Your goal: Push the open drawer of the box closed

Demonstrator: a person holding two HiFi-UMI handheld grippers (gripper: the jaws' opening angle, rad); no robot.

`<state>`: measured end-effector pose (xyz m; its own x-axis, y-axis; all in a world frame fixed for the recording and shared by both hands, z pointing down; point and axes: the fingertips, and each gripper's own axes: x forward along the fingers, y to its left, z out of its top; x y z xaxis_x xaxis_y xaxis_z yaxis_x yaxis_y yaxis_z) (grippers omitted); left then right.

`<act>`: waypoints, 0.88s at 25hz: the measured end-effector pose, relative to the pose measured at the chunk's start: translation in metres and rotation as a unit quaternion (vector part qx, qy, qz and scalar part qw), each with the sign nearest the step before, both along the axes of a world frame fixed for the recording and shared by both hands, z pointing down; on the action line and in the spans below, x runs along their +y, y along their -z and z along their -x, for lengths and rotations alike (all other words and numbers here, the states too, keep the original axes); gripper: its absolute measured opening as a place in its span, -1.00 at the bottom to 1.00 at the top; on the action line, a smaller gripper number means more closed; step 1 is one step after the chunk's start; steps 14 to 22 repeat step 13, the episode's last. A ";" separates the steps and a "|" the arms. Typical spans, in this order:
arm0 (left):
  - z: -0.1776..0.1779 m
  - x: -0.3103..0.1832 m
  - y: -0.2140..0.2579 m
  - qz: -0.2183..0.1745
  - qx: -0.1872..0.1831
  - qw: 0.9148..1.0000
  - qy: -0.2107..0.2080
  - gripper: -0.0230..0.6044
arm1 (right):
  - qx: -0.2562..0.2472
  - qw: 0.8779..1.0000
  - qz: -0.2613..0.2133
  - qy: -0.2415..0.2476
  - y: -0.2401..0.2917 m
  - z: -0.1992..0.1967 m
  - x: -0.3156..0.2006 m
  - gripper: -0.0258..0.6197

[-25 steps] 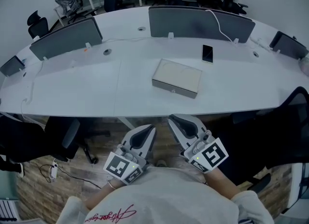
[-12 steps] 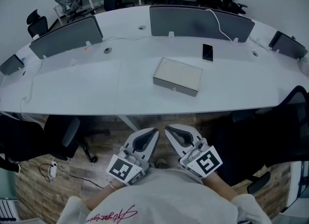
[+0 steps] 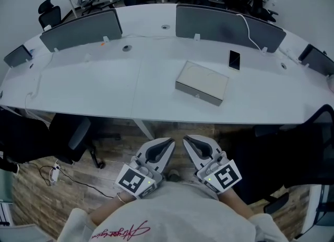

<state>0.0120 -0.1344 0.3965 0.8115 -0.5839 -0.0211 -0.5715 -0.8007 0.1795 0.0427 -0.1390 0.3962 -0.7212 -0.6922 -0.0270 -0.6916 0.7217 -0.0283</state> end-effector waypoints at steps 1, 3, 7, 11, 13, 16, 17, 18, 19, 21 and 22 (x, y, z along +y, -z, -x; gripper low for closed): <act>0.000 0.000 0.000 0.000 0.000 1.000 -0.001 -0.87 | 0.001 1.000 0.001 0.000 0.000 0.001 0.000 -0.85; 0.000 0.001 0.000 0.000 0.000 1.000 -0.003 -0.87 | 0.005 1.000 0.001 -0.002 -0.001 0.002 0.000 -0.85; -0.003 -0.001 0.000 0.003 0.000 1.000 -0.008 -0.87 | 0.006 1.000 0.001 -0.007 -0.001 -0.002 -0.002 -0.85; -0.007 -0.002 0.000 0.002 0.000 1.000 -0.014 -0.87 | 0.003 1.000 0.005 -0.008 -0.002 -0.005 -0.002 -0.85; -0.009 -0.002 0.000 0.002 0.001 1.000 -0.014 -0.87 | 0.003 1.000 0.007 -0.008 -0.004 -0.006 -0.002 -0.85; -0.009 -0.002 0.000 0.002 0.001 1.000 -0.014 -0.87 | 0.003 1.000 0.007 -0.008 -0.004 -0.006 -0.002 -0.85; -0.009 -0.002 0.000 0.002 0.001 1.000 -0.014 -0.87 | 0.003 1.000 0.007 -0.008 -0.004 -0.006 -0.002 -0.85; -0.009 -0.002 0.000 0.002 0.001 1.000 -0.014 -0.87 | 0.003 1.000 0.007 -0.008 -0.004 -0.006 -0.002 -0.85; -0.009 -0.002 0.000 0.002 0.001 1.000 -0.014 -0.87 | 0.003 1.000 0.007 -0.008 -0.004 -0.006 -0.002 -0.85; -0.009 -0.002 0.000 0.002 0.001 1.000 -0.014 -0.87 | 0.003 1.000 0.007 -0.008 -0.004 -0.006 -0.002 -0.85; -0.009 -0.002 0.000 0.002 0.001 1.000 -0.014 -0.87 | 0.003 1.000 0.007 -0.008 -0.004 -0.006 -0.002 -0.85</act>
